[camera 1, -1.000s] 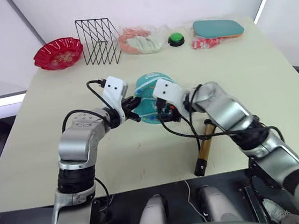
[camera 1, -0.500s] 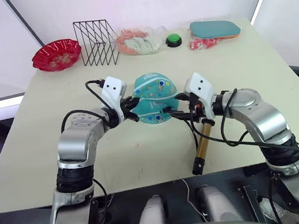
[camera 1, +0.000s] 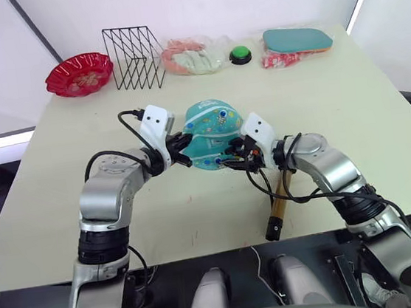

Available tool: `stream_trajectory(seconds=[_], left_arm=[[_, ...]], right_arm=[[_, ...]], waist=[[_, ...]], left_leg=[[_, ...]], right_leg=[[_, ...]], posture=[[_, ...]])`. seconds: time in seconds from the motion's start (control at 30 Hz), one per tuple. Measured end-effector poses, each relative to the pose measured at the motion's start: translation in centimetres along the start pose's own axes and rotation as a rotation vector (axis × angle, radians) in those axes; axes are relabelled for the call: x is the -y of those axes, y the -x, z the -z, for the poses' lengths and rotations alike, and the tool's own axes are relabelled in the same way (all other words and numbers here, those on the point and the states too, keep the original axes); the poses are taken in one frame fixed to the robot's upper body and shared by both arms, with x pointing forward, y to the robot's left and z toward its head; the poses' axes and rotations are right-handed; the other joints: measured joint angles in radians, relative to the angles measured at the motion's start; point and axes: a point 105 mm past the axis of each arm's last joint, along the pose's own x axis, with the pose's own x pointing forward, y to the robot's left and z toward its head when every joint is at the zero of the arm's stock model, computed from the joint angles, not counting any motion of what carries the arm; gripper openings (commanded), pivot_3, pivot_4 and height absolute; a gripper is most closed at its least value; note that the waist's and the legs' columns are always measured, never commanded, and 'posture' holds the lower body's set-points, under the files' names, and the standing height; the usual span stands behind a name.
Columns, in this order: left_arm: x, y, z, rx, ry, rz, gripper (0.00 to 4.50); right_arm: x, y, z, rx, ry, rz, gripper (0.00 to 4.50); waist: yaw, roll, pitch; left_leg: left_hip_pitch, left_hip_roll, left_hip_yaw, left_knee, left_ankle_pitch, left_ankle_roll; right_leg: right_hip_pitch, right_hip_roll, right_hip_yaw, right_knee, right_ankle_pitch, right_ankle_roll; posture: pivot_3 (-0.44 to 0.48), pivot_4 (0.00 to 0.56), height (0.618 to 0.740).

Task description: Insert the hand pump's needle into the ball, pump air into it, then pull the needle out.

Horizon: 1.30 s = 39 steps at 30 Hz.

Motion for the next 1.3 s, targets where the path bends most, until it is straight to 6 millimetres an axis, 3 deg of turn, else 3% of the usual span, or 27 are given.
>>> stream_trajectory(seconds=[0.73,0.77,0.8,0.83,0.87,1.3], left_arm=[[0.0,0.1,0.0,-0.004,-0.008,0.004,0.00],[0.1,0.0,0.0,-0.004,-0.011,0.006,0.00],[0.1,0.0,0.0,-0.005,-0.011,0.006,0.00],[0.1,0.0,0.0,-0.006,-0.012,0.007,0.00],[0.1,0.0,0.0,-0.006,-0.012,0.007,0.00],[0.1,0.0,0.0,-0.008,-0.014,-0.002,0.00]], right_arm=[[0.3,-0.5,0.3,-0.081,-0.001,0.015,3.08],[0.5,-0.5,0.0,-0.108,-0.012,0.021,2.59],[0.6,-0.5,0.0,-0.110,-0.013,0.022,2.50],[0.9,-0.4,0.1,-0.131,-0.020,0.034,1.68],[0.9,-0.4,0.1,-0.134,-0.020,0.037,1.49],[1.2,-0.4,0.2,-0.178,-0.014,0.054,1.49]], waist=[[-0.004,0.000,0.000],[-0.004,0.000,0.000],[-0.004,0.000,0.000],[-0.004,0.000,0.000],[-0.003,0.000,0.000],[-0.004,0.000,0.000]], left_leg=[[0.001,0.000,0.000,0.002,0.000,0.000],[0.001,0.000,0.000,0.002,0.000,0.000],[0.001,0.000,0.000,0.002,0.000,0.000],[0.001,0.000,0.000,0.002,0.000,0.000],[0.001,0.000,0.000,0.002,0.000,0.000],[0.001,0.000,0.000,0.002,0.000,0.000]], right_leg=[[0.000,0.000,0.000,0.003,0.000,0.000],[0.000,0.000,0.000,0.003,0.000,0.000],[0.000,0.000,0.000,0.003,0.000,-0.001],[0.000,0.000,0.000,0.003,0.001,-0.001],[0.000,0.000,0.000,0.003,0.001,-0.001],[0.000,0.000,0.000,0.003,0.001,-0.001]], posture=[[0.000,0.150,0.740],[0.000,0.150,0.740],[0.000,0.150,0.740],[0.000,0.150,0.740],[0.000,0.150,0.740],[0.000,0.150,0.740]])
